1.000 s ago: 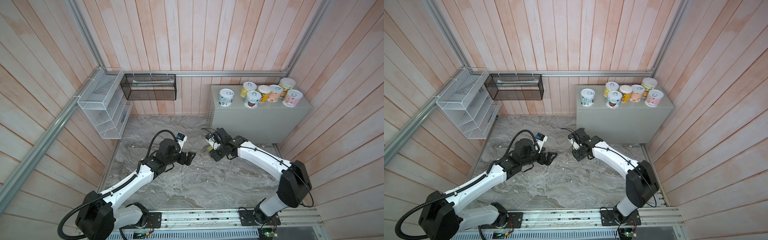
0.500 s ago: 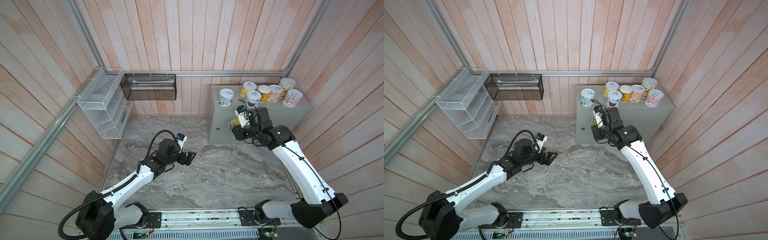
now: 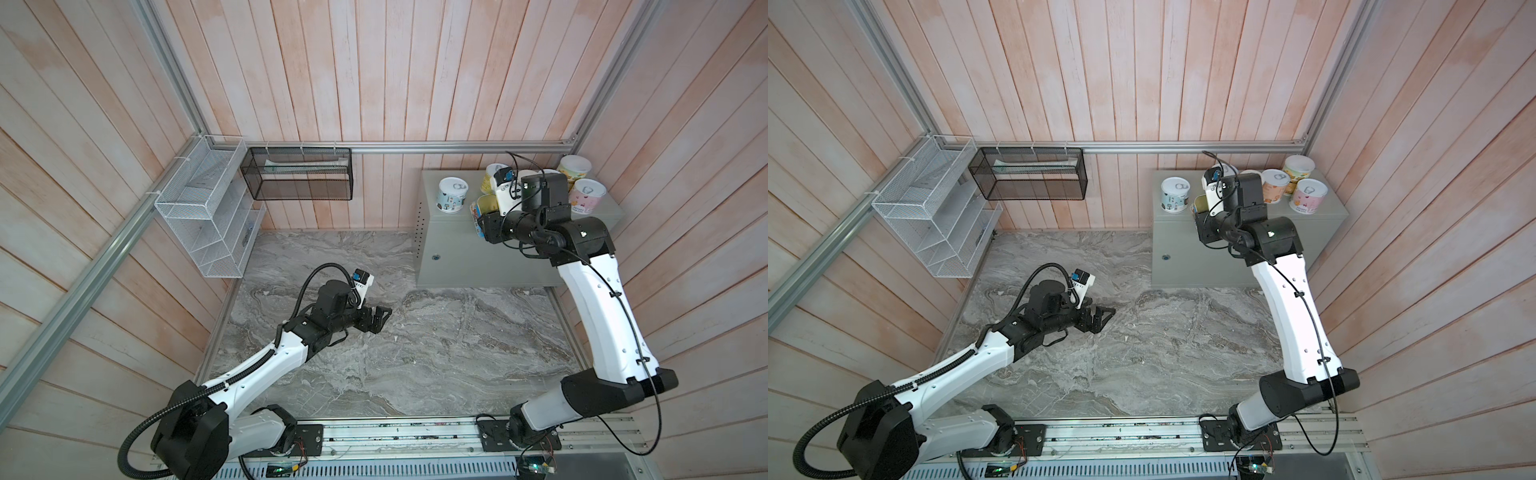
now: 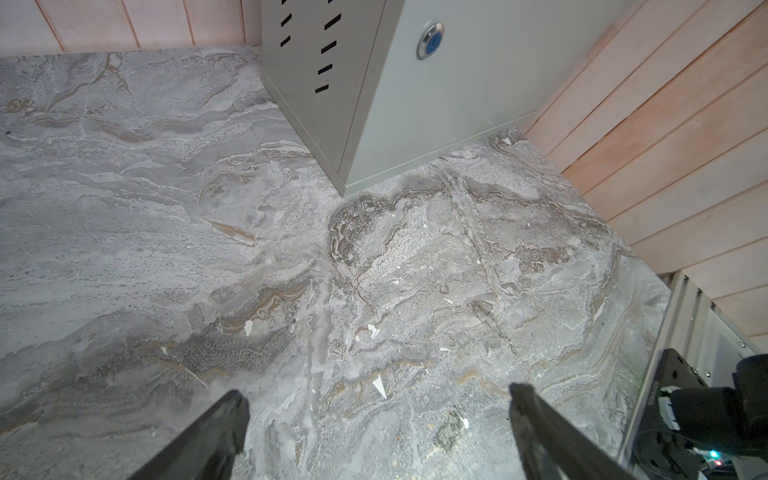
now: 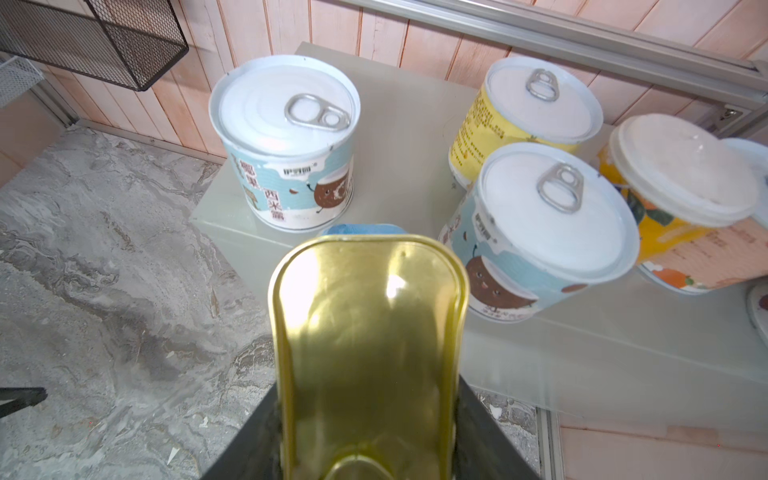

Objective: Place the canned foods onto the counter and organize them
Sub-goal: 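Lift the sardine tin up onto the cabinet top with the right gripper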

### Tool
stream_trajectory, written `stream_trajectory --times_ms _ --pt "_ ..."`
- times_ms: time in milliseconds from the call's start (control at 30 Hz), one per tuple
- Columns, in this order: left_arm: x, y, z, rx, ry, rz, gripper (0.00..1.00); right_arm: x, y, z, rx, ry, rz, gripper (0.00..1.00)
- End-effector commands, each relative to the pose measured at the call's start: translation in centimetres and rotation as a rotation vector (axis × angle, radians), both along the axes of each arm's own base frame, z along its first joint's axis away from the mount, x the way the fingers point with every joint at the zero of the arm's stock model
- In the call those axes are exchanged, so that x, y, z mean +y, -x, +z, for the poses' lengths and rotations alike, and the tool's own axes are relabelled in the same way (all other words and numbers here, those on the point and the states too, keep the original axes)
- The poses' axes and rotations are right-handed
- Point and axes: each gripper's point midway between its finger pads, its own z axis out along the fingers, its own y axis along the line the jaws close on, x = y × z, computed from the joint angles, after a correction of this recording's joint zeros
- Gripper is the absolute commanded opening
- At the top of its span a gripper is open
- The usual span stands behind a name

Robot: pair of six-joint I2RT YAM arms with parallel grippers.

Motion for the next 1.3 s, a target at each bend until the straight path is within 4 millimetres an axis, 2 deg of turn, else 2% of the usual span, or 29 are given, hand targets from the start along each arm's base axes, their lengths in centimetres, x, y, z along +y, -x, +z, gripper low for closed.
stream_trajectory --times_ms 0,300,533,733,800,867,1000,1067,1100,1167,1267 --pt "0.1 0.0 0.3 -0.014 0.022 -0.003 1.00 0.0 -1.3 2.2 -0.061 -0.016 0.004 0.48" --pt "0.6 0.1 -0.1 -0.012 0.014 0.001 1.00 0.1 -5.3 2.5 -0.071 -0.015 -0.015 0.48" --pt "0.9 0.1 -0.4 -0.004 0.016 0.010 1.00 -0.1 -7.0 1.0 -0.046 0.001 -0.029 0.50" --pt "0.8 0.1 -0.6 0.001 0.024 0.009 1.00 0.0 -7.7 0.9 -0.056 0.008 -0.026 0.67" --pt "0.8 0.0 -0.6 0.002 0.026 0.010 1.00 0.2 -8.0 0.9 -0.062 0.004 -0.020 0.77" --pt "0.7 0.1 -0.6 0.007 0.030 0.008 1.00 0.4 -8.3 0.7 -0.063 0.004 -0.013 0.81" --pt "0.8 0.1 -1.1 0.022 0.032 0.010 1.00 0.7 -8.6 0.3 -0.054 0.006 -0.001 0.80" --pt "0.7 0.2 -1.2 0.027 0.034 0.010 1.00 0.8 -8.8 -0.1 -0.046 0.014 -0.002 0.61" --pt "0.7 0.2 -1.3 0.031 0.033 0.009 1.00 0.7 -8.9 -0.2 -0.043 0.016 -0.008 0.60" --pt "0.6 0.2 -1.1 0.029 0.040 0.006 1.00 0.7 -9.0 -0.4 -0.041 0.014 -0.011 0.64" --pt "0.5 0.2 -0.9 0.024 0.049 0.002 1.00 0.8 -9.1 0.1 -0.060 0.009 -0.011 0.66"
